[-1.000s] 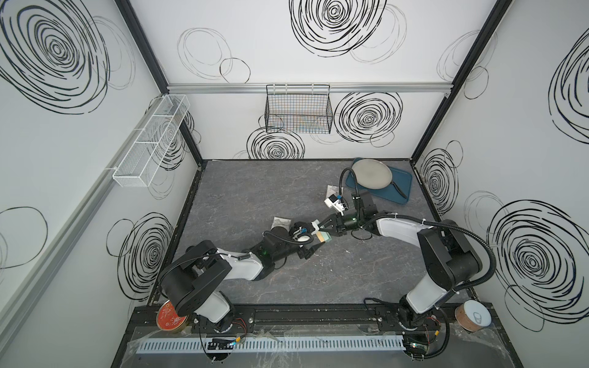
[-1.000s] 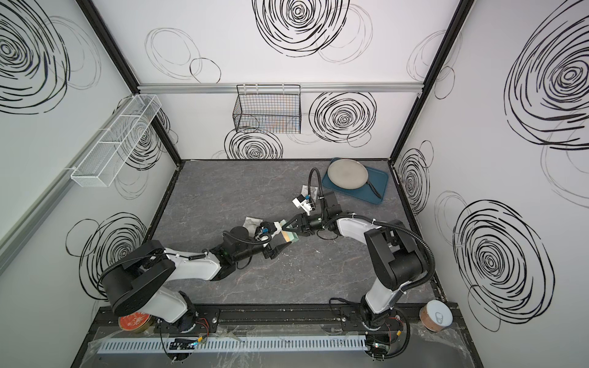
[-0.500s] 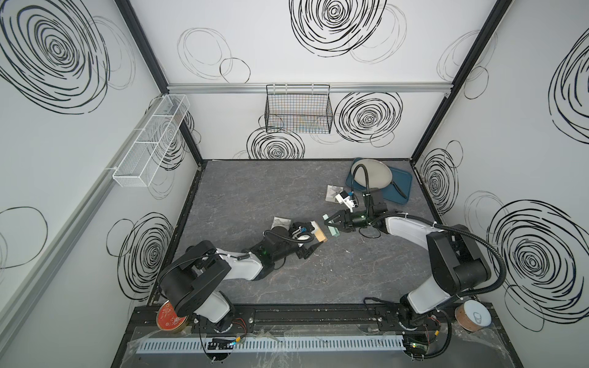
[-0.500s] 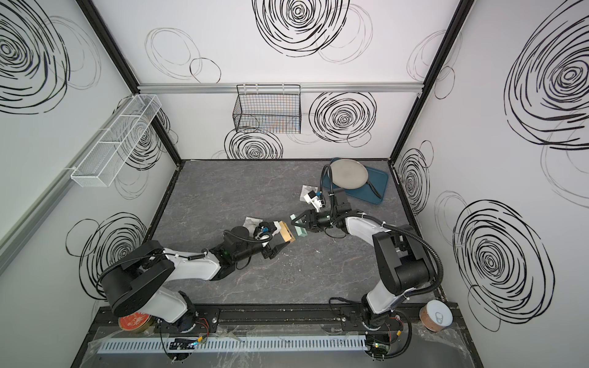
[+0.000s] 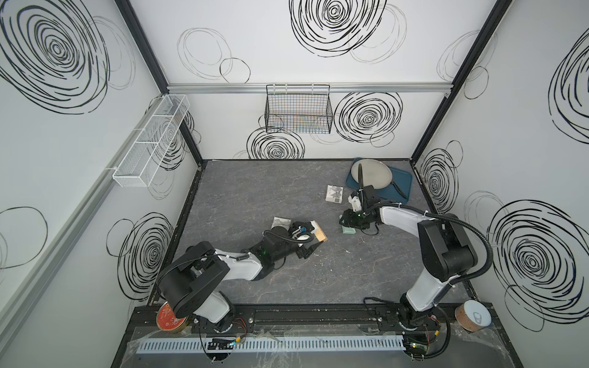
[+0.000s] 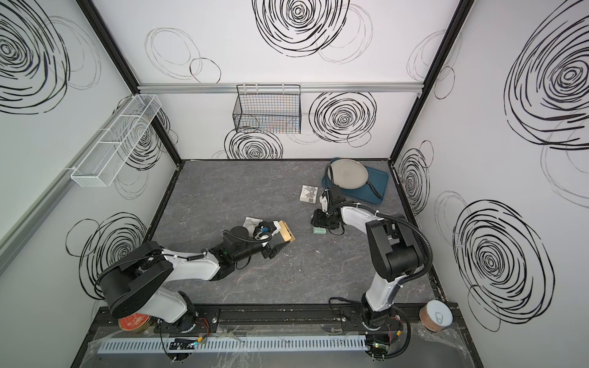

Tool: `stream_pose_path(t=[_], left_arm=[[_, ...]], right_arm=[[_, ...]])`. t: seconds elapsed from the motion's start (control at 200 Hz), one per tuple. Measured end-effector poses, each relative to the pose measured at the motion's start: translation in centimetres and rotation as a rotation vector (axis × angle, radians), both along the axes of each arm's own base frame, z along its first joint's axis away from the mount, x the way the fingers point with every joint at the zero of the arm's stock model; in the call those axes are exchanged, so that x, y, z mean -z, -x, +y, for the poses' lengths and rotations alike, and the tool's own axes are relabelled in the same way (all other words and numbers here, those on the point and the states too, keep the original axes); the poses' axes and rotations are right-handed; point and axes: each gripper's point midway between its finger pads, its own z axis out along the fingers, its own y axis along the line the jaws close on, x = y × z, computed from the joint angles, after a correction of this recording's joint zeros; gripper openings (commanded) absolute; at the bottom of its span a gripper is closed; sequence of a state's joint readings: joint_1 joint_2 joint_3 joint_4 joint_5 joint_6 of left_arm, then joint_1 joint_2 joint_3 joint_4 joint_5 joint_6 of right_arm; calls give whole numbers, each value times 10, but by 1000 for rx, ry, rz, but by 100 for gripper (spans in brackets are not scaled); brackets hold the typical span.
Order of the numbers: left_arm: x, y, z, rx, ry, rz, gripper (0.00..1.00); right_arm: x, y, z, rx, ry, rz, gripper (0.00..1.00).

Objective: Take the rings out of the lift-off lid box
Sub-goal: Place the lid at the center of the board.

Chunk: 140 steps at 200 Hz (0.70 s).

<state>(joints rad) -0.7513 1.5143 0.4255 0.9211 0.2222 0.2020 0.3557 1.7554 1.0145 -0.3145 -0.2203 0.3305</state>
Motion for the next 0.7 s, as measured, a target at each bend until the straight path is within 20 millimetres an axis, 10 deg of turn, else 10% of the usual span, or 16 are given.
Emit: stream_pose_path(t=[0.701], left_arm=[[0,2,-1,4,-3,1,78]], right_arm=[[12,-12,-22,27,272,-52,82]])
